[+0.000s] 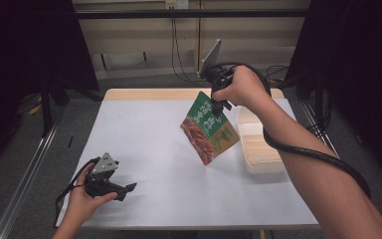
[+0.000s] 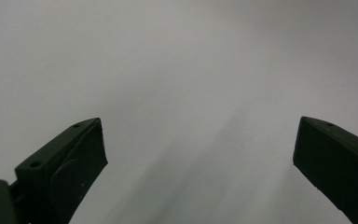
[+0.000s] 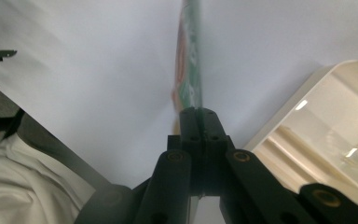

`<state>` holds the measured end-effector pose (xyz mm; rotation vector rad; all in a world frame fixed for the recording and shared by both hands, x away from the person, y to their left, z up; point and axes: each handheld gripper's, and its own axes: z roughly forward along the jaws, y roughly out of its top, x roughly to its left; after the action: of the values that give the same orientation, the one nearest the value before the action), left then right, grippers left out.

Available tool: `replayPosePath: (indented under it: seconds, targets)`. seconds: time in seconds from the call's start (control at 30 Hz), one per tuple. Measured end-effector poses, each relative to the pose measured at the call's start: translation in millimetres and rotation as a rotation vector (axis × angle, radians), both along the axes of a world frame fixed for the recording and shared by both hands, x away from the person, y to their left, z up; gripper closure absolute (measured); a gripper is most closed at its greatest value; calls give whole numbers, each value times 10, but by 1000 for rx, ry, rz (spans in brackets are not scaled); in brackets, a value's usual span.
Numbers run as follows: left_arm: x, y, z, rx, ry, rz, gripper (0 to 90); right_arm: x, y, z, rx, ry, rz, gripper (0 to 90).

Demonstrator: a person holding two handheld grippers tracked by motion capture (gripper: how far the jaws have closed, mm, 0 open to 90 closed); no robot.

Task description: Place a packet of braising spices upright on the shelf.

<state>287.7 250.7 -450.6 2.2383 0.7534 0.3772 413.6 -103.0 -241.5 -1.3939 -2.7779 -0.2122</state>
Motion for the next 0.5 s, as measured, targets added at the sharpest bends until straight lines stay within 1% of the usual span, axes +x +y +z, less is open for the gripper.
replayPosePath:
  seconds: [0.03, 0.07, 0.1, 0.13, 0.17, 0.2, 0.27, 0.3, 0.4, 0.43, 0.47, 0.5]
  targets:
    - [-1, 1, 3, 5, 0, 0, 22, -5, 22, 25, -17, 7, 19, 900]
    - [-2, 1, 3, 4, 0, 0, 23, -7, 34, 39, -21, 8, 43, 900]
    - [-6, -4, -2, -8, -1, 6, 23, -11, 47, 49, -27, 13, 61, 900]
    - [-9, -3, 2, -4, 0, 8, 23, -15, 55, 57, -39, 18, 76, 900]
    - [-9, -2, 3, -5, 1, 8, 23, -19, 59, 64, -49, 13, 88, 900]
    - [-10, -1, 3, -8, 2, 8, 23, -28, 59, 76, -56, 25, 117, 900]
    - [-5, 9, 10, 0, -1, 2, 23, -30, 55, 89, -65, 21, 123, 900]
    - [-6, 7, 9, -7, 0, 8, 23, -30, 46, 100, -65, 25, 131, 900]
    - [-6, 4, 9, -6, 3, 10, 23, -24, 9, 133, -58, 28, 148, 900]
    - [-7, 0, 7, -9, 5, 11, 23, -18, -3, 142, -54, 25, 145, 900]
    - [-8, 0, 12, 0, 6, 14, 23, -15, -10, 152, -58, 24, 152, 900]
    - [-6, 0, 12, 2, 7, 12, 23, 0, -31, 172, -51, 26, 171, 900]
